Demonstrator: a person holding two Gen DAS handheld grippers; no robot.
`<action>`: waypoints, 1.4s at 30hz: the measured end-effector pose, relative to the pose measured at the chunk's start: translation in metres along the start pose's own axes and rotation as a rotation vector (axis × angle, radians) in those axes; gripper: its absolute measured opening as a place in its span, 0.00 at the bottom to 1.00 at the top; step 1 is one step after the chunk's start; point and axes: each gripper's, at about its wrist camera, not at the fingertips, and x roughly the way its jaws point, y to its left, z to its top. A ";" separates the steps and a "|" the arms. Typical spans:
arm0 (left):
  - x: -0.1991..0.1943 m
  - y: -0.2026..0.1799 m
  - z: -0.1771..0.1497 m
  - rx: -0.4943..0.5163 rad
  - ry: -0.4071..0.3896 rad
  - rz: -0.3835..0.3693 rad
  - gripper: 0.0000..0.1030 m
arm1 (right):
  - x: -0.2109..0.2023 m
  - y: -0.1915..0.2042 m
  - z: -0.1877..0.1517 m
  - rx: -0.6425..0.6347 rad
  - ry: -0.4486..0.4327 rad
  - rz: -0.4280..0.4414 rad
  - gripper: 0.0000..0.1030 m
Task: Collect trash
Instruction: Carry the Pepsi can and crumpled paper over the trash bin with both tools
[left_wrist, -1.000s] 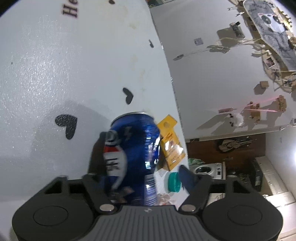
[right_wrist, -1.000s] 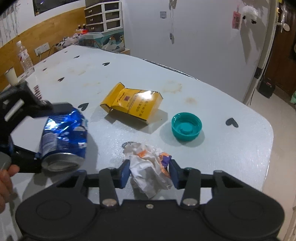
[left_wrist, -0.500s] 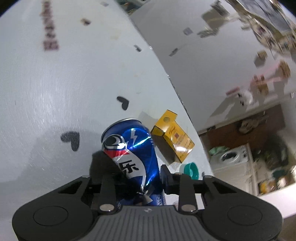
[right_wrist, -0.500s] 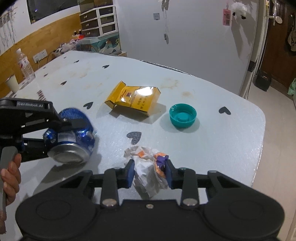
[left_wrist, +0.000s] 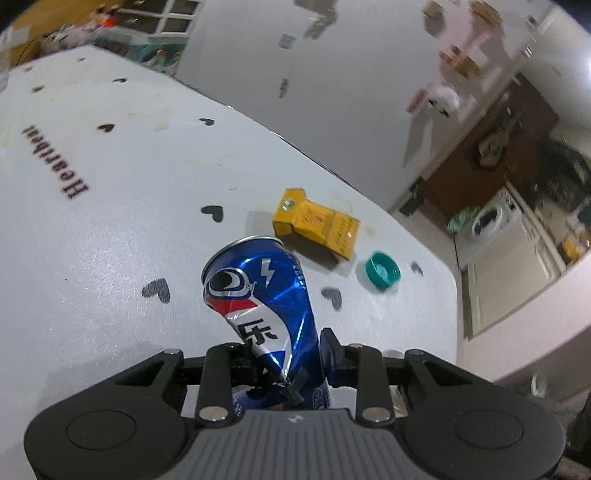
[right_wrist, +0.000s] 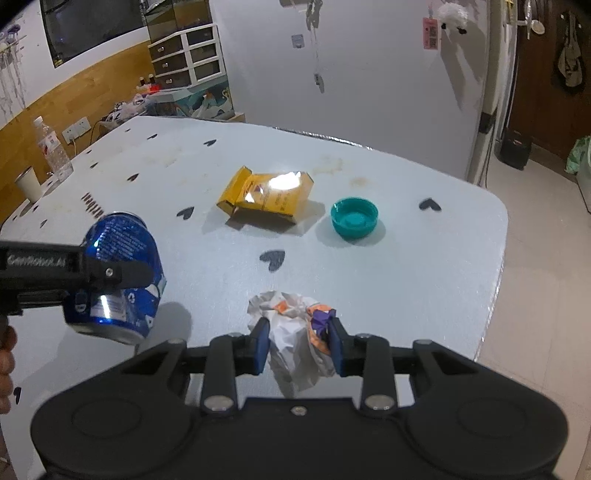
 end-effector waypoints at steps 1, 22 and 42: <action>-0.003 -0.002 -0.003 0.014 0.004 0.002 0.31 | -0.001 0.000 -0.004 0.004 0.009 0.000 0.33; -0.039 -0.015 -0.045 0.181 0.046 0.075 0.31 | -0.001 0.000 -0.045 0.030 0.119 0.004 0.34; -0.059 -0.045 -0.057 0.304 0.032 0.083 0.31 | -0.099 -0.006 -0.052 0.097 -0.032 -0.111 0.33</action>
